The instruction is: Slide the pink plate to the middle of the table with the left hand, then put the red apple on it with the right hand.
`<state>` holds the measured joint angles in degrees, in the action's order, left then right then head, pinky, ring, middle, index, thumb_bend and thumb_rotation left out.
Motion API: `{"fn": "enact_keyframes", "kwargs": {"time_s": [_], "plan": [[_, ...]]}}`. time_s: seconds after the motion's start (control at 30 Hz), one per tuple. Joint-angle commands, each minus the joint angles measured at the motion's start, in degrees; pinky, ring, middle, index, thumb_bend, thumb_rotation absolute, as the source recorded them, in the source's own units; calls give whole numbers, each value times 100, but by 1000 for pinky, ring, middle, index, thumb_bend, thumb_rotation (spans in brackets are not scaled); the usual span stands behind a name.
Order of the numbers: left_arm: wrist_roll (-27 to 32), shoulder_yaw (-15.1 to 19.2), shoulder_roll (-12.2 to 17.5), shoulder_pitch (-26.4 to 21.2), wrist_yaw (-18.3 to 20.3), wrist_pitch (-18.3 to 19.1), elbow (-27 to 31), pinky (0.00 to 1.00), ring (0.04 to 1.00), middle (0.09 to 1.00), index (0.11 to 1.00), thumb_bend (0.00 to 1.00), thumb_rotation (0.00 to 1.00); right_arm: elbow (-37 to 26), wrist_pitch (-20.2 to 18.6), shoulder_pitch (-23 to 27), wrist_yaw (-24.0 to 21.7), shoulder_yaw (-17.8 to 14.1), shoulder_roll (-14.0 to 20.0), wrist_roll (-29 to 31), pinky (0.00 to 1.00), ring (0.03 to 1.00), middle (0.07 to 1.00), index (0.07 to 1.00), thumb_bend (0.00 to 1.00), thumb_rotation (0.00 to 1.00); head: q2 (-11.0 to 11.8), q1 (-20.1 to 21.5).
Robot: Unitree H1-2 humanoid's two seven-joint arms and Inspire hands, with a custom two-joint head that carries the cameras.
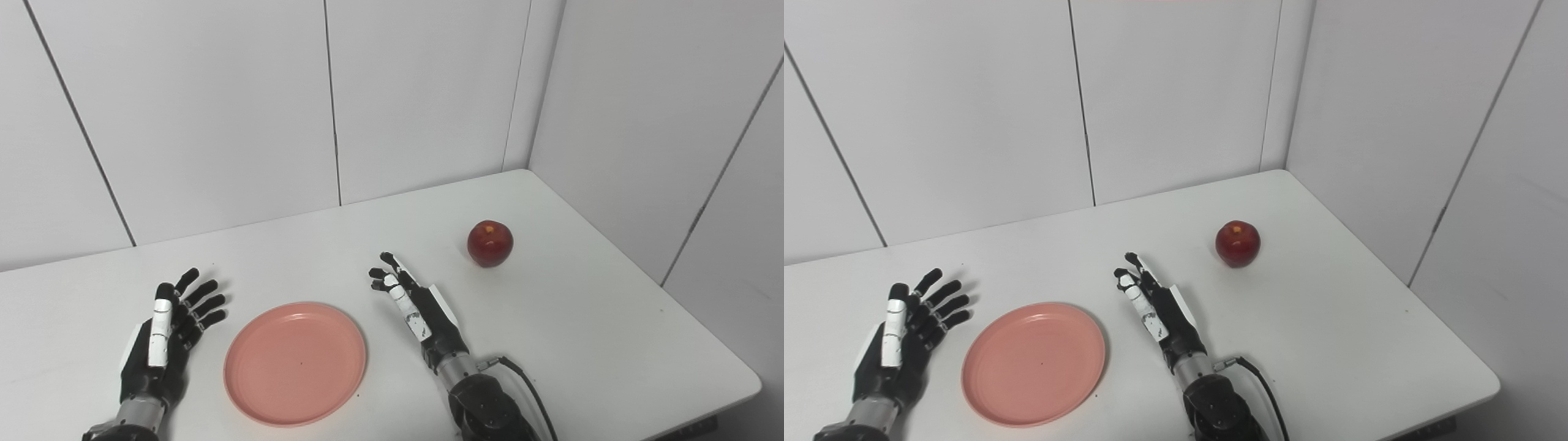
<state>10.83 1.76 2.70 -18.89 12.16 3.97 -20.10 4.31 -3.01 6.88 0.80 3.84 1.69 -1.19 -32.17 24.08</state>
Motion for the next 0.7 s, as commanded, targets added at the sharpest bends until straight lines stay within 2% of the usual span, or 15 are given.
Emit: {"fn": "enact_keyframes", "kwargs": {"time_s": [0.0, 0.2, 0.33, 0.4, 0.47, 0.57, 0.67], "plan": [[-58, -18, 6, 126, -68, 185, -170, 755, 784, 825, 869, 712, 927, 171, 133, -70, -238, 215, -189, 64, 1000, 859, 866, 951, 849, 1000, 16, -6], [-80, -41, -37, 129, -133, 146, -219, 764, 788, 831, 872, 702, 930, -311, 503, -140, -83, 348, 80, -507, 961, 866, 833, 913, 845, 981, 46, -111], [-76, -40, -48, 109, -163, 111, -272, 766, 794, 831, 871, 702, 935, -1012, 575, -117, 155, 485, 475, -1589, 869, 846, 838, 867, 838, 945, 76, -143], [-68, -33, -44, 84, -156, 89, -324, 757, 789, 831, 872, 700, 940, -1348, 414, -43, 210, 494, 655, -2234, 782, 827, 861, 878, 853, 911, 96, -138], [-27, -17, -41, 61, -122, 58, -366, 759, 791, 834, 876, 702, 939, -1570, 252, 21, 241, 462, 764, -2677, 738, 816, 865, 875, 850, 873, 111, -137], [-28, -5, -37, 30, -121, 20, -422, 761, 790, 833, 876, 708, 939, -1697, 172, 96, 259, 397, 829, -2977, 666, 784, 848, 867, 845, 802, 144, -138], [-46, 5, -44, 23, -157, 33, -429, 753, 783, 825, 874, 701, 942, -1813, 89, 215, 252, 258, 886, -3118, 647, 768, 836, 862, 850, 778, 162, -127]]}}
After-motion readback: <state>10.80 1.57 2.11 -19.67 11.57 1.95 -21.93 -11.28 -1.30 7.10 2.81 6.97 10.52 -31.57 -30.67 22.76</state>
